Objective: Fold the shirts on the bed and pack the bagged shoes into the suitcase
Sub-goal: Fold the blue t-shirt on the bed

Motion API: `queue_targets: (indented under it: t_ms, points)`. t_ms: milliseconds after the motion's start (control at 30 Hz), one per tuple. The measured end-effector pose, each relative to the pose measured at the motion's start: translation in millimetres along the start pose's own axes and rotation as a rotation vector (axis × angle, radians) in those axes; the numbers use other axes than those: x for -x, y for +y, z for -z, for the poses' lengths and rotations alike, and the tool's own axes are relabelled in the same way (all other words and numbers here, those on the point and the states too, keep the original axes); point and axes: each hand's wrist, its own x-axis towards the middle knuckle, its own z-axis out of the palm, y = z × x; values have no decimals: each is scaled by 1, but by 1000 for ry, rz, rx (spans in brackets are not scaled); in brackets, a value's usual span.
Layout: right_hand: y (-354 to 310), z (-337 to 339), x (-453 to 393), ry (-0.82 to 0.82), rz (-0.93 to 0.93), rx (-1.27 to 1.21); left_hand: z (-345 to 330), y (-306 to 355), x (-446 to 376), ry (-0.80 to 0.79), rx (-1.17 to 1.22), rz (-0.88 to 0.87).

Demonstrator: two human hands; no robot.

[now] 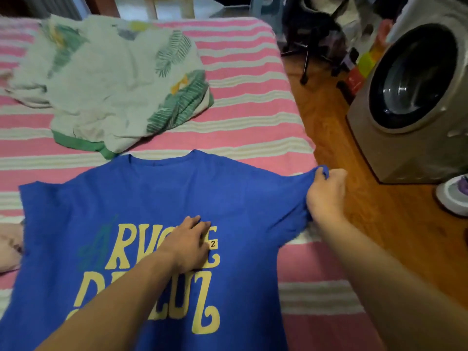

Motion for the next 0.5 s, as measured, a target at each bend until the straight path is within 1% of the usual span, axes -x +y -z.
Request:
queue_targets:
  t_ms: [67, 133, 233, 267, 300, 367, 400, 433, 467, 500]
  points:
    - [9, 14, -16, -40, 68, 262, 3, 6, -1, -50, -42, 33]
    - [20, 23, -31, -123, 93, 416, 6, 16, -1, -87, -113, 60]
    - [37, 36, -48, -249, 158, 415, 11, 28, -2, -176, -184, 102]
    - [42, 41, -47, -280, 122, 403, 13, 30, -2, -196, -200, 114]
    - [48, 46, -47, -274, 70, 366, 13, 29, -6, -205, -218, 116]
    - [60, 51, -39, -155, -95, 291, 10, 26, -6, -231, -253, 127]
    - [62, 54, -32, -98, -150, 268, 10, 27, -5, -246, -267, 131]
    - [64, 56, -25, -81, -182, 252, 12, 30, -2, -257, -278, 149]
    - [63, 56, -18, -113, -209, 228, 16, 37, 0, -242, -285, 169]
    - [62, 55, -13, -158, -243, 234, 23, 46, -1, -182, -300, 159]
